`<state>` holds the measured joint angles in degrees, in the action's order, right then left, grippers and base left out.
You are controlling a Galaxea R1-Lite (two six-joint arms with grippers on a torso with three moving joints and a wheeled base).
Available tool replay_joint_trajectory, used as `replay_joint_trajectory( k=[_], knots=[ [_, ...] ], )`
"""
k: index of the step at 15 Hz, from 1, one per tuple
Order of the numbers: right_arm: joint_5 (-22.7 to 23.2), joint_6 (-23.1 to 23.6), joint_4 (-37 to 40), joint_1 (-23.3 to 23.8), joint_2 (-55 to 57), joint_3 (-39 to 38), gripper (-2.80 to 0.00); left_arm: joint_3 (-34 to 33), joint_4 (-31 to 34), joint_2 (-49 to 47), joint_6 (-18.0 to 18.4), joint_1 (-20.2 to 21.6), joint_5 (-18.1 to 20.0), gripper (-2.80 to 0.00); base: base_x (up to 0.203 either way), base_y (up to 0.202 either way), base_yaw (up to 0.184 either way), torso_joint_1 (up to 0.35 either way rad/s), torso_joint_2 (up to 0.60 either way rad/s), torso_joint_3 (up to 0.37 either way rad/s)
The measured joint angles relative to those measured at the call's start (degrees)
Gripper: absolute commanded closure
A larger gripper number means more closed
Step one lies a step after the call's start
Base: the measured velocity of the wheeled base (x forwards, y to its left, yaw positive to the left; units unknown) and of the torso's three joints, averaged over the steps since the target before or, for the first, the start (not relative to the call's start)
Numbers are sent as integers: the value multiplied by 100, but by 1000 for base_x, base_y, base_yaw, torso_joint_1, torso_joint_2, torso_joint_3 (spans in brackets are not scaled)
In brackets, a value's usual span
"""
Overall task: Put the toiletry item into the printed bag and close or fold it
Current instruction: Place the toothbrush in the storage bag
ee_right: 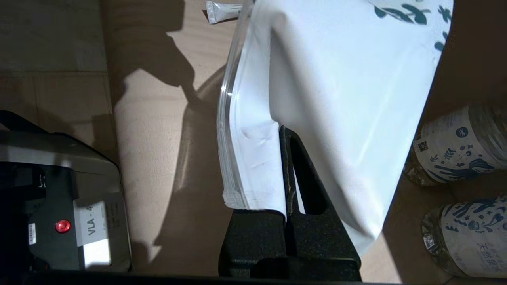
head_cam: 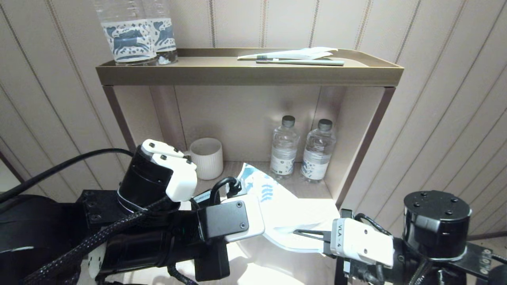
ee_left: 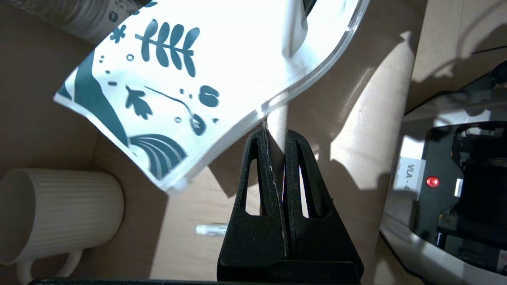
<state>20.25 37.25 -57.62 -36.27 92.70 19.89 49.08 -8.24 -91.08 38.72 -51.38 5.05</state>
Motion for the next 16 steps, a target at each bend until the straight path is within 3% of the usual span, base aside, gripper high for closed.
replay_joint_trajectory(
  k=[10,13,16],
  knots=[
    [116,-323,68,176,134,298,0,110,-80,-108,-57,724,414,0,0,0,0,0,0,0],
    [133,-756,74,179,140,440,0,78,-83,23,-467,806,664,0,0,0,0,0,0,0],
    [133,-977,81,155,161,531,0,61,-89,70,-640,821,788,0,0,0,0,0,0,0]
  ],
)
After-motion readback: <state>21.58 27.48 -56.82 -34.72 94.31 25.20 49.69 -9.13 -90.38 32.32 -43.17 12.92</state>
